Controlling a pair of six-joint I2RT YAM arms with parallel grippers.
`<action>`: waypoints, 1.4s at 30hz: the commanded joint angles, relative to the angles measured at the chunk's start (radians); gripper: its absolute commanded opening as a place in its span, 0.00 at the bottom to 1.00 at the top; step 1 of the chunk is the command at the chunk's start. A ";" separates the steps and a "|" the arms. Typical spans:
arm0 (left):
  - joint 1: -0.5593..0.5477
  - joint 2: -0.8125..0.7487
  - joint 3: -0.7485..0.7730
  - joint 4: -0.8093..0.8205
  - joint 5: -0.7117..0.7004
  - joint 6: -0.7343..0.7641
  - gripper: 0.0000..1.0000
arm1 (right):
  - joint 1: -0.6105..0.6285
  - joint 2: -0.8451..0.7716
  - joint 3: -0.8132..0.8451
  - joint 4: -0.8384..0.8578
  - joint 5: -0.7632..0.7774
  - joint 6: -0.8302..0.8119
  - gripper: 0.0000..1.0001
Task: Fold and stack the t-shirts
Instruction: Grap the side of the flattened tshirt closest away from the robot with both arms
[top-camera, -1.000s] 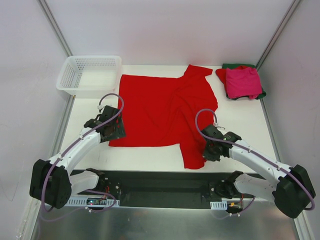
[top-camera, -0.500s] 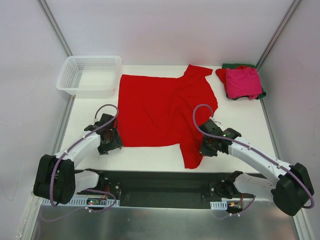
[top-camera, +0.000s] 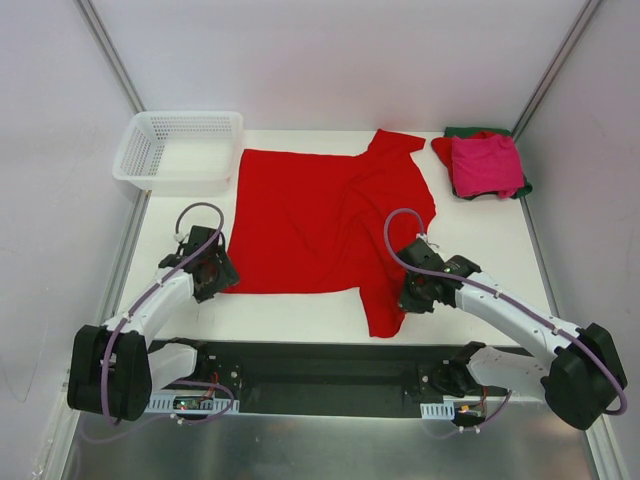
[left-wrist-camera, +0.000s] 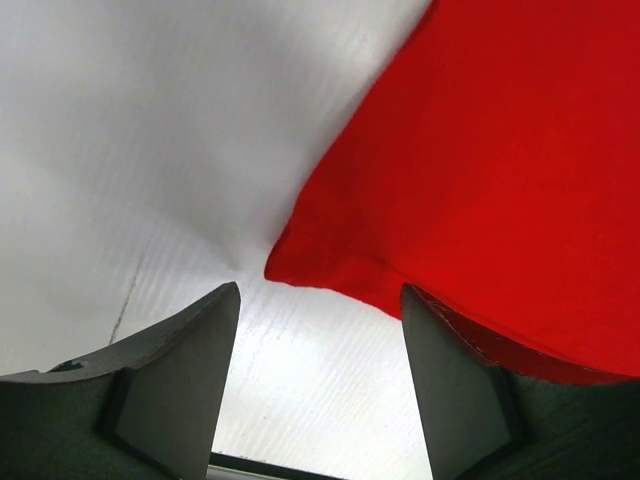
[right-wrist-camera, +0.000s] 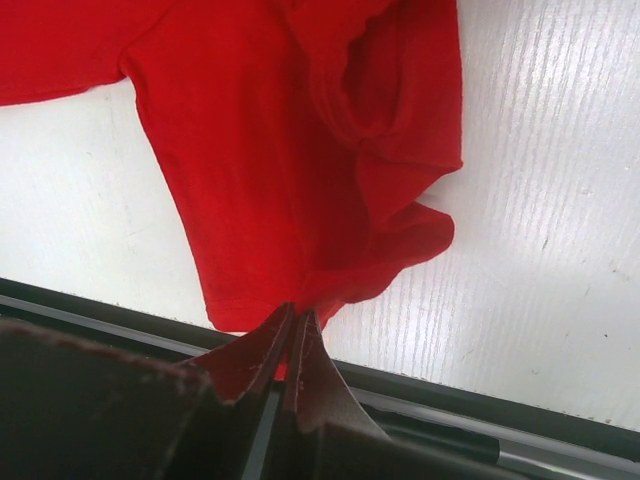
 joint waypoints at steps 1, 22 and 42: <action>0.050 -0.012 -0.020 0.030 -0.020 0.024 0.65 | -0.003 0.010 0.044 0.005 -0.008 -0.016 0.02; 0.087 0.141 0.050 0.092 0.049 0.060 0.42 | -0.017 -0.005 0.053 -0.015 -0.007 -0.024 0.02; 0.087 0.082 0.059 0.120 0.165 0.079 0.00 | -0.017 -0.007 0.089 -0.035 0.038 -0.045 0.01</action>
